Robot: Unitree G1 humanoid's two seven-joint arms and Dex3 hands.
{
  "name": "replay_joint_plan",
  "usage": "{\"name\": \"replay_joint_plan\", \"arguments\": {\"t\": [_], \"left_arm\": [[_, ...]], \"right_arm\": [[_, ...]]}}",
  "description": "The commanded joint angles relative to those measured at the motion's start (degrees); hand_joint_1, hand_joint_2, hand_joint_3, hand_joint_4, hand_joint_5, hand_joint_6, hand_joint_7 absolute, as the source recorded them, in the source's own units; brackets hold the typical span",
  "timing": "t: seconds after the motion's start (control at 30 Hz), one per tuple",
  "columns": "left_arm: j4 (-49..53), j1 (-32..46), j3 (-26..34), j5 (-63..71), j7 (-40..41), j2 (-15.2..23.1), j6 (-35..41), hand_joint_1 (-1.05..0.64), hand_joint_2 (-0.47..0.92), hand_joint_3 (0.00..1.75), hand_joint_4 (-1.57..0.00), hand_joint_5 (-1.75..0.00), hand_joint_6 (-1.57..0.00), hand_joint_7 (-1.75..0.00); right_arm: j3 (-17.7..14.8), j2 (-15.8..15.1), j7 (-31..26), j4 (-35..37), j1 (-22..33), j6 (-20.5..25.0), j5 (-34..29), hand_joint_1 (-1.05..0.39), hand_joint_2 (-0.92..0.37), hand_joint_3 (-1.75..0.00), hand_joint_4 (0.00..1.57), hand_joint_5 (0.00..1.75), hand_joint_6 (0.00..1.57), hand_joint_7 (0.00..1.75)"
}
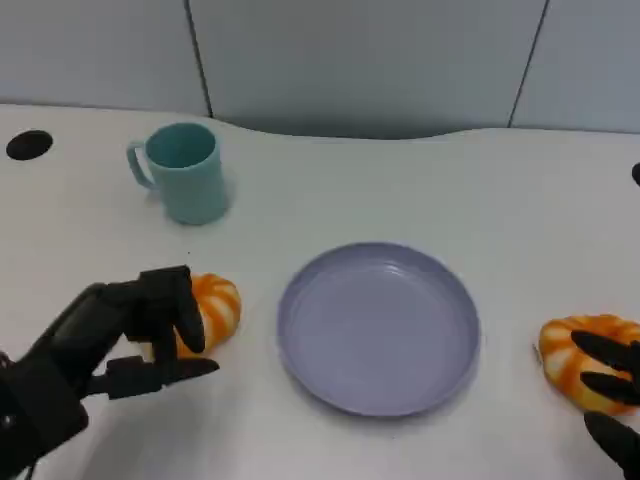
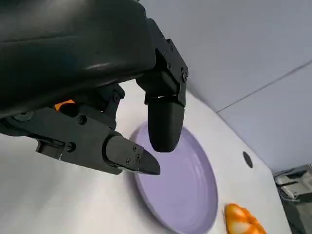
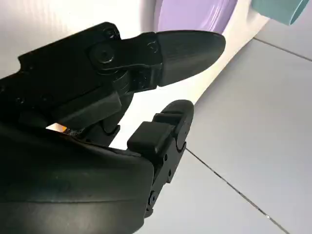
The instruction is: Grasp the bread from the table and place it into the plate.
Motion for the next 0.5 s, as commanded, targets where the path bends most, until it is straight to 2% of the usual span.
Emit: {"name": "replay_joint_plan", "arguments": {"t": [0.03,0.07,0.13,0.2,0.23,0.27,0.3,0.33,0.37,0.43,0.5], "left_arm": [[-1.5,-2.0,0.3,14.2,7.7,5.9,-8.0,-0.33,0.91,0.05,-0.59,-1.75,-0.36,-1.74],[-2.0,-2.7,0.1,18.6,9.8,7.5,-9.8,-0.40,0.90,0.03,-0.45,-1.74,-0.32,-1.59],[-3.2,-3.6,-0.4,25.3,12.9,9.8,-10.9,-0.46,0.91,0.01,-0.31,-1.70,-0.34,-1.33],[-5.1,-4.0,-1.1,30.6,15.4,11.1,-10.1,-0.51,0.90,0.00,-0.22,-1.43,-0.46,-0.86],[-6.4,-4.0,-1.6,33.2,16.2,11.7,-9.0,-0.52,0.90,0.00,-0.20,-1.37,-0.51,-0.72],[-7.7,-4.1,-2.1,35.3,16.5,12.1,-7.8,-0.55,0.90,0.00,-0.16,-1.19,-0.55,-0.46],[-8.7,-4.1,-2.6,37.0,16.5,12.6,-6.6,-0.56,0.90,0.00,-0.15,-1.07,-0.59,-0.28],[-9.8,-4.4,-3.4,38.8,15.6,13.2,-4.9,-0.58,0.90,0.00,-0.13,-0.99,-0.59,-0.17],[-10.6,-4.6,-4.0,40.1,14.8,13.7,-3.4,-0.61,0.90,0.00,-0.06,-0.83,-0.51,-0.07],[-11.8,-5.2,-5.4,41.3,12.7,14.7,-0.7,-0.64,0.90,0.00,-0.02,-0.68,-0.43,-0.02],[-12.2,-6.8,-7.2,42.4,9.4,15.8,2.0,-0.67,0.90,0.00,0.00,-0.38,-0.25,-0.02]], "right_arm": [[-0.3,-0.1,-0.8,-0.7,-0.1,0.2,-0.4,-0.38,-0.92,-0.31,0.98,0.04,0.80,0.00],[-0.2,-0.1,-0.9,-0.5,-0.1,-0.1,-0.5,-0.38,-0.92,-0.31,0.98,0.04,0.80,0.00],[-0.1,-0.1,-1.0,-0.4,-0.2,-0.5,-0.4,-0.38,-0.92,-0.31,0.98,0.04,0.80,0.00],[0.0,0.0,-1.1,-0.5,-0.2,-0.4,-0.5,-0.38,-0.92,-0.32,0.99,0.05,0.80,0.00],[0.0,0.0,-1.2,-0.5,-0.2,-0.3,-0.7,-0.38,-0.92,-0.32,1.00,0.05,0.80,0.00],[0.0,0.0,-1.4,-0.4,-0.2,-0.5,-0.9,-0.38,-0.92,-0.32,1.00,0.05,0.80,0.00],[0.1,0.0,-1.5,-0.5,-0.2,-0.5,-1.0,-0.38,-0.92,-0.32,1.00,0.05,0.80,0.00],[0.1,0.1,-1.4,-0.6,-0.2,-0.3,-0.9,-0.38,-0.92,-0.32,1.00,0.05,0.80,0.00],[0.1,0.2,-1.3,-0.8,-0.1,0.0,-0.9,-0.38,-0.92,-0.32,0.99,0.05,0.80,0.00],[0.2,0.3,-1.3,-1.0,-0.1,0.3,-0.8,-0.39,-0.92,-0.32,0.99,0.05,0.80,0.00],[0.2,0.3,-1.3,-0.8,-0.2,0.1,-0.7,-0.39,-0.92,-0.32,0.99,0.05,0.80,0.00]]}}
